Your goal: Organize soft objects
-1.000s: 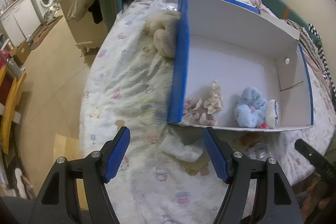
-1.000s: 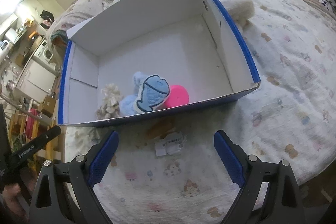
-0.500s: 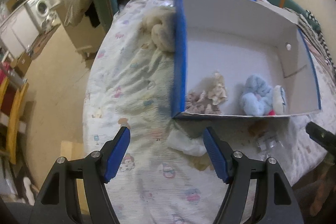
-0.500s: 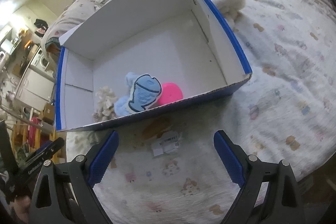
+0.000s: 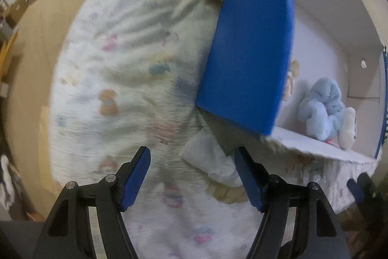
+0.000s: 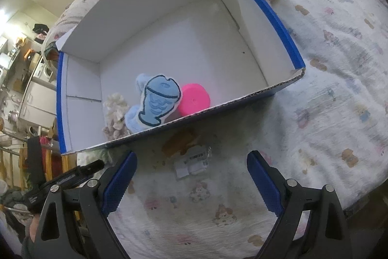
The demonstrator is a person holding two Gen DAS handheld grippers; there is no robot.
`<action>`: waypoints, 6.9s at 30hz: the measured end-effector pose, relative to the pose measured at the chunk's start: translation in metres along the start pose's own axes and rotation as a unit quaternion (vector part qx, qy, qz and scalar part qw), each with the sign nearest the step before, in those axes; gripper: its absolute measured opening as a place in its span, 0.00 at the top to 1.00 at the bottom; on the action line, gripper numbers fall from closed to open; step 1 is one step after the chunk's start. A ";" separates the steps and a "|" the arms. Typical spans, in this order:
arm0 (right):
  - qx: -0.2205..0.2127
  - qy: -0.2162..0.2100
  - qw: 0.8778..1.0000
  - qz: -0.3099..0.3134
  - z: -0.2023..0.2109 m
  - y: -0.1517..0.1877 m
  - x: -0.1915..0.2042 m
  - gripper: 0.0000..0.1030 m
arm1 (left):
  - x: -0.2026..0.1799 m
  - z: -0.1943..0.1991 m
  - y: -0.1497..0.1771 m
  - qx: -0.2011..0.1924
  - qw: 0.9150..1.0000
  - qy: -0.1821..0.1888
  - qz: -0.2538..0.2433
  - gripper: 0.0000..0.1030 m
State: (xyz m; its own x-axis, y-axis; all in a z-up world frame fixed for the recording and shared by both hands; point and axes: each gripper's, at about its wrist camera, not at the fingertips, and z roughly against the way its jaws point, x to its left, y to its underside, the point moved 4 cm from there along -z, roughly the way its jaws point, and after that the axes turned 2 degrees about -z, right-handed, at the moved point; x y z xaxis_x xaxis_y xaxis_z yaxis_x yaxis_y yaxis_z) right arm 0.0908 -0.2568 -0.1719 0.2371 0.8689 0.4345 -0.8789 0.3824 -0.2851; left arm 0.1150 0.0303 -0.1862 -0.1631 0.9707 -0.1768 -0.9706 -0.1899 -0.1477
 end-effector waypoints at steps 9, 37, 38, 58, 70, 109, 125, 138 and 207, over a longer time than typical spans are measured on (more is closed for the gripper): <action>0.007 0.012 1.000 -0.001 -0.007 -0.001 -0.003 0.05 | -0.035 -0.003 0.006 -0.006 0.998 0.015 -0.064 0.92; 0.106 0.060 0.991 0.046 -0.089 0.017 0.015 0.70 | -0.014 0.083 0.019 -0.119 0.989 -0.020 -0.085 0.92; 0.104 0.054 0.992 0.050 -0.088 0.017 0.016 0.75 | -0.015 0.083 0.018 -0.120 0.989 -0.021 -0.086 0.92; 0.080 0.012 0.993 0.085 -0.041 0.049 0.027 0.76 | -0.019 0.081 0.034 -0.131 0.984 -0.054 -0.109 0.92; 0.038 -0.024 0.995 0.089 0.000 0.047 0.031 0.76 | -0.013 0.109 0.049 -0.173 0.978 -0.054 -0.102 0.92; -0.069 -0.066 0.987 0.130 0.017 -0.071 0.090 0.76 | -0.119 0.099 -0.059 -0.227 0.955 -0.032 -0.187 0.92; 0.020 -0.031 0.988 0.148 -0.038 -0.056 0.083 0.76 | -0.121 0.057 -0.055 -0.184 0.959 -0.030 -0.213 0.92; 0.020 -0.031 0.988 0.151 -0.038 -0.055 0.081 0.76 | -0.125 0.050 -0.049 -0.183 0.955 -0.046 -0.227 0.91; -0.093 -0.015 0.991 0.091 0.038 0.000 0.046 0.00 | -0.025 0.099 0.022 -0.176 0.976 -0.055 -0.111 0.28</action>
State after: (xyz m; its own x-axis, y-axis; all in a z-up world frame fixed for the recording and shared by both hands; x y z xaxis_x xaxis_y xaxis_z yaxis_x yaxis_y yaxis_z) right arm 0.0858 -0.2290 -0.1191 0.0666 0.9199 0.3865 -0.8137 0.2743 -0.5124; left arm 0.0806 0.0170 -0.0889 0.0082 1.0000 0.0004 -0.8660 0.0073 -0.5001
